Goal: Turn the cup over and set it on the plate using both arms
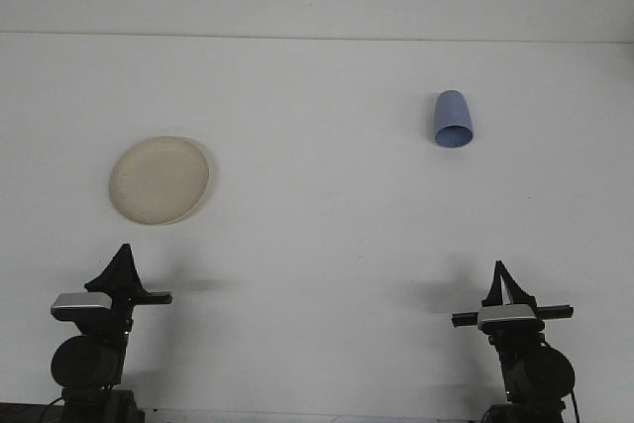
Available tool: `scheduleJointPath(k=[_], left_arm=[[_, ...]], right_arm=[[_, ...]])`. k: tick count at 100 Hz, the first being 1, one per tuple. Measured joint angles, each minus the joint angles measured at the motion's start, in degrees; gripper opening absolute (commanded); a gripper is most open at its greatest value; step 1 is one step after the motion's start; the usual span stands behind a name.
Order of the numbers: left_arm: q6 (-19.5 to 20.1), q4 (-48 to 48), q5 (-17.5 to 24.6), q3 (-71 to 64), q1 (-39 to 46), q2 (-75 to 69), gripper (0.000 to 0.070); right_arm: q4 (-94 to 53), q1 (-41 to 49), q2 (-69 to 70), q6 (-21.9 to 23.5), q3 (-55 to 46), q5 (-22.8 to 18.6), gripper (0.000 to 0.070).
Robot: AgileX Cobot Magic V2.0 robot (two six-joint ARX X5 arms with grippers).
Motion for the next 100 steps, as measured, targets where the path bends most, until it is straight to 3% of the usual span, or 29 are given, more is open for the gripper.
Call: scheduleJointPath(k=[77, 87, 100], left_arm=[[0.0, 0.0, 0.0, 0.0, 0.0, 0.0, 0.0014], [0.0, 0.0, 0.0, 0.0, 0.0, 0.0, 0.0014], [0.0, 0.0, 0.0, 0.0, 0.0, 0.0, 0.0014]], right_arm=[[0.0, 0.0, 0.0, 0.4, 0.0, -0.2, 0.0000], [0.0, 0.0, 0.0, 3.7, 0.0, -1.5, 0.0000], [1.3, 0.0, 0.0, 12.3, 0.0, -1.7, 0.0000]])
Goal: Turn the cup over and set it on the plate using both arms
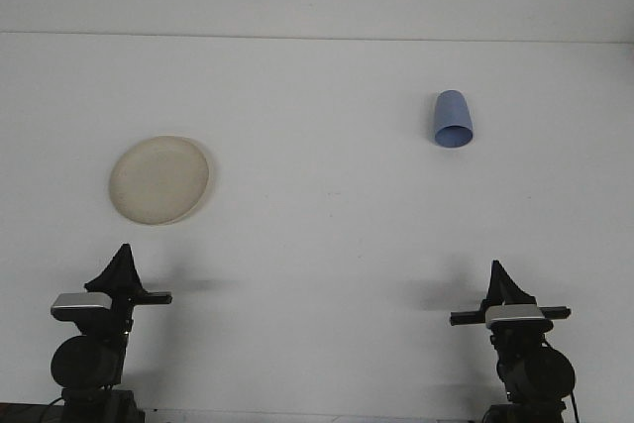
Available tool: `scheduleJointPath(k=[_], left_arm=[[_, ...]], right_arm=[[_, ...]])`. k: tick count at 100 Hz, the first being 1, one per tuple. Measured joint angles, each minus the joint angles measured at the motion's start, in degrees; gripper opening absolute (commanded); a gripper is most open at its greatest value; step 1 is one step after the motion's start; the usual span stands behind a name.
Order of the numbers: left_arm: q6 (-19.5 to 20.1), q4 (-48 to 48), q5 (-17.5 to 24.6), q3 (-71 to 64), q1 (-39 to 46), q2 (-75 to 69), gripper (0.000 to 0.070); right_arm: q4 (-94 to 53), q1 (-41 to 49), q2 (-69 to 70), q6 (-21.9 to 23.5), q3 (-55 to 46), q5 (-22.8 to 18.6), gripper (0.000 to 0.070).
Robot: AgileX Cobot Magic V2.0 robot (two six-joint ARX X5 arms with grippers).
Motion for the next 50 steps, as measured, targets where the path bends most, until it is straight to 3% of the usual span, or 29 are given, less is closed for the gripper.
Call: scheduleJointPath(k=[16, 32, 37, 42, 47, 50], left_arm=[[0.0, 0.0, 0.0, 0.0, 0.0, 0.0, 0.0014], [0.0, 0.0, 0.0, 0.0, 0.0, 0.0, 0.0014], [0.0, 0.0, 0.0, 0.0, 0.0, 0.0, 0.0014], [0.0, 0.0, 0.0, 0.0, 0.0, 0.0, 0.0014], [0.0, 0.0, 0.0, 0.0, 0.0, 0.0, 0.0014], [0.0, 0.0, 0.0, 0.0, 0.0, 0.0, 0.0014]], right_arm=[[3.3, 0.0, 0.3, 10.3, 1.7, 0.0, 0.0000], [0.6, 0.0, 8.0, 13.2, 12.0, 1.7, 0.0000], [0.1, 0.0, 12.0, 13.1, 15.5, 1.9, 0.0034], [0.0, 0.0, 16.5, 12.4, 18.5, 1.8, 0.0185], [0.0, 0.0, 21.2, 11.4, 21.2, 1.6, 0.0400], [0.1, 0.0, 23.9, 10.9, 22.7, 1.5, 0.0490]])
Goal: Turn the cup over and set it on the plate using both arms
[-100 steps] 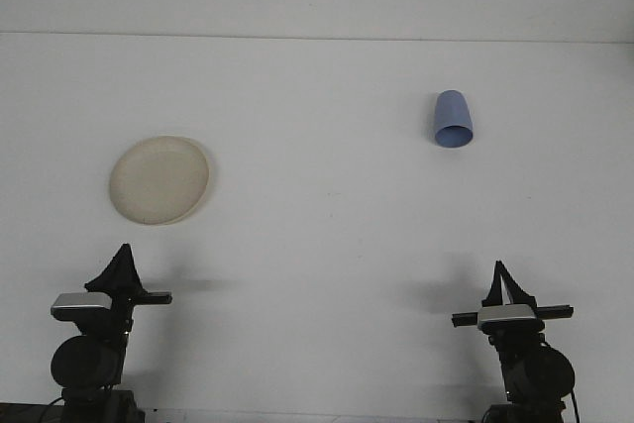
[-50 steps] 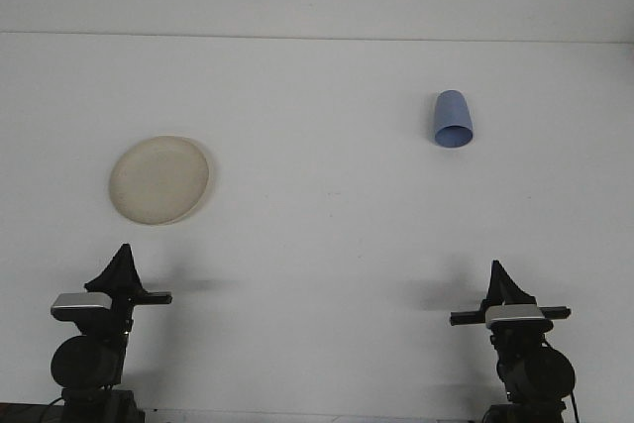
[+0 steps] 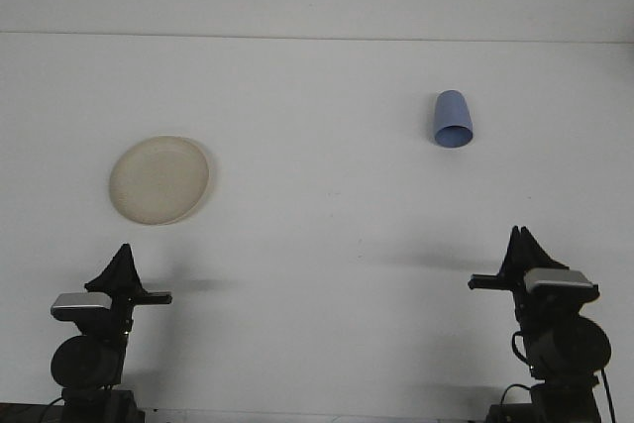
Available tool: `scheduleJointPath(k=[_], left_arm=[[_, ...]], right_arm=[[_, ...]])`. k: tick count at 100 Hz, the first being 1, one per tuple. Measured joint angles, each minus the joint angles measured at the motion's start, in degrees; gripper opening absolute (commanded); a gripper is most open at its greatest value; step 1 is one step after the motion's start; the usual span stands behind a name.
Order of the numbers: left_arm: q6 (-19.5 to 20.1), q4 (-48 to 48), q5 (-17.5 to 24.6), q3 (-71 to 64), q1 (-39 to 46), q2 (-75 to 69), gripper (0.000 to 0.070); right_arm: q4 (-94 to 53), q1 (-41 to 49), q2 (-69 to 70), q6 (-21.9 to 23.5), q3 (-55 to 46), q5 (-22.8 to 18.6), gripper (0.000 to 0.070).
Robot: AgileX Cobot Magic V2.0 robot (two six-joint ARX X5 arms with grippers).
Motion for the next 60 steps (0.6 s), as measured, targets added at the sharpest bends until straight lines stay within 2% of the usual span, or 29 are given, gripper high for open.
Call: scheduleJointPath(k=[1, 4, 27, 43, 60], left_arm=[[0.0, 0.0, 0.0, 0.0, 0.0, 0.0, 0.0014], [0.0, 0.0, 0.0, 0.0, 0.0, 0.0, 0.0014], [0.0, 0.0, 0.0, 0.0, 0.0, 0.0, 0.0014], [0.0, 0.0, 0.0, 0.0, 0.0, 0.0, 0.0014], [0.0, 0.0, 0.0, 0.0, 0.0, 0.0, 0.0014]], right_arm=[[0.0, 0.0, 0.9, -0.2, 0.5, 0.0, 0.0528], [0.5, 0.0, 3.5, -0.7, 1.9, 0.0, 0.0556], [12.2, 0.0, 23.2, -4.2, 8.7, -2.8, 0.0552], [21.9, 0.0, 37.4, -6.0, 11.4, -2.8, 0.0551], [28.5, -1.0, 52.7, -9.9, 15.8, -2.8, 0.0550]])
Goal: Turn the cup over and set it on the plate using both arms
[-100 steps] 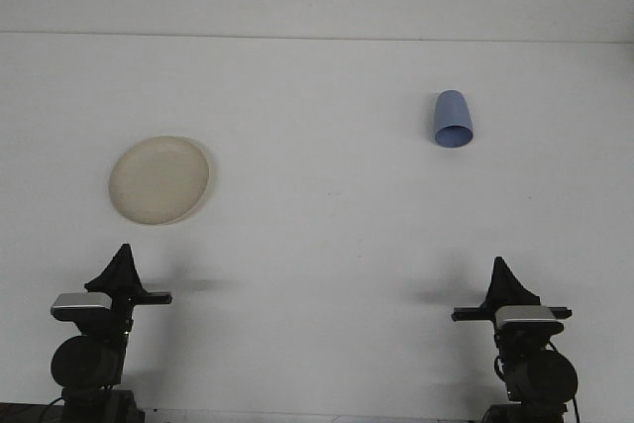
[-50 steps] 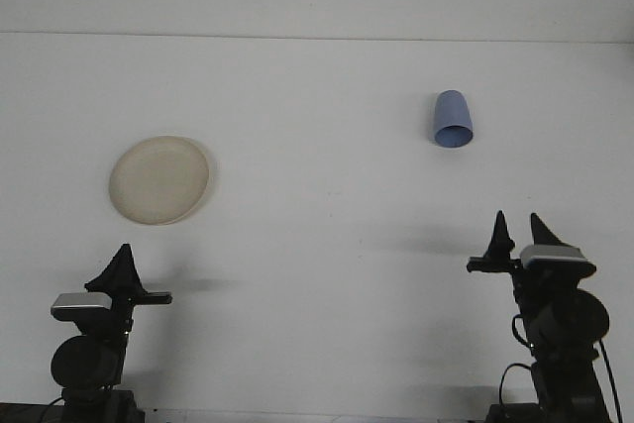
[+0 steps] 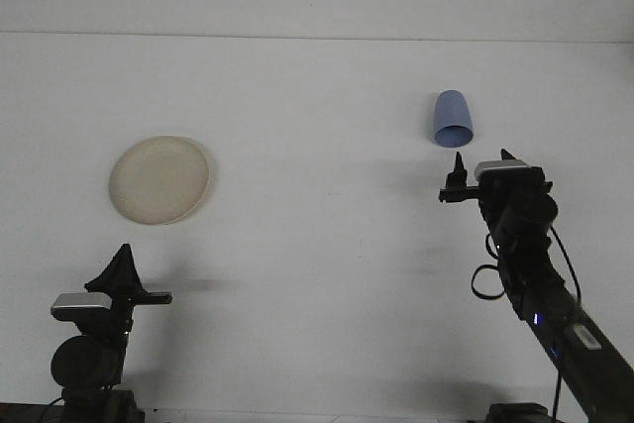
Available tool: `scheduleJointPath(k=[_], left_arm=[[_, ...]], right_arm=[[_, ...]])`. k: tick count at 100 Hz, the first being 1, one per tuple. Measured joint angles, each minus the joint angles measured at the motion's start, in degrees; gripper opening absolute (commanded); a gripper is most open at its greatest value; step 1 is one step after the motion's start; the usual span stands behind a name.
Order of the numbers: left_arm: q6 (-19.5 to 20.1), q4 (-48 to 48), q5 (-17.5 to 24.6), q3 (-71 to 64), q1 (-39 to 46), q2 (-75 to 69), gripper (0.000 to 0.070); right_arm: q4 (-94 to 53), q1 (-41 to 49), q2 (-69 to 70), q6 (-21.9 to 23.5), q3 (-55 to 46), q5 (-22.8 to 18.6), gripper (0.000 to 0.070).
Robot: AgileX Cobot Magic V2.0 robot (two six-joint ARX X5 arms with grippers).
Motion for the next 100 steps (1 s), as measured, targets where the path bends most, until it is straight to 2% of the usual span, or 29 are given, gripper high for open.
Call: scheduleJointPath(k=[35, 55, 76, 81, 86, 96, 100], left_arm=[[0.0, 0.0, 0.0, 0.0, 0.0, 0.0, 0.0014], [0.0, 0.0, 0.0, 0.0, 0.0, 0.0, 0.0014], [0.0, 0.0, 0.0, 0.0, 0.0, 0.0, 0.0014], [0.0, 0.0, 0.0, 0.0, 0.0, 0.0, 0.0014], [0.0, 0.0, 0.0, 0.0, 0.0, 0.0, 0.0014], [0.0, 0.0, 0.0, 0.0, 0.0, 0.0, 0.0014], [0.0, 0.0, 0.0, 0.0, 0.0, 0.0, 0.0014]], right_arm=[[5.3, -3.6, 25.5, -7.4, 12.8, 0.0, 0.0549], [10.2, -4.2, 34.0, -8.9, 19.2, -2.6, 0.0548], [10.5, -4.2, 40.6, -10.4, 25.5, -3.1, 0.0530], [10.5, -4.2, 41.4, -10.4, 26.1, -3.0, 0.0485], [10.6, -4.2, 42.0, -10.6, 26.7, -3.1, 0.0391], [10.8, -4.2, 42.2, -10.8, 27.0, -3.9, 0.0152], [11.5, -4.2, 42.2, -10.8, 27.0, -4.7, 0.0094]])
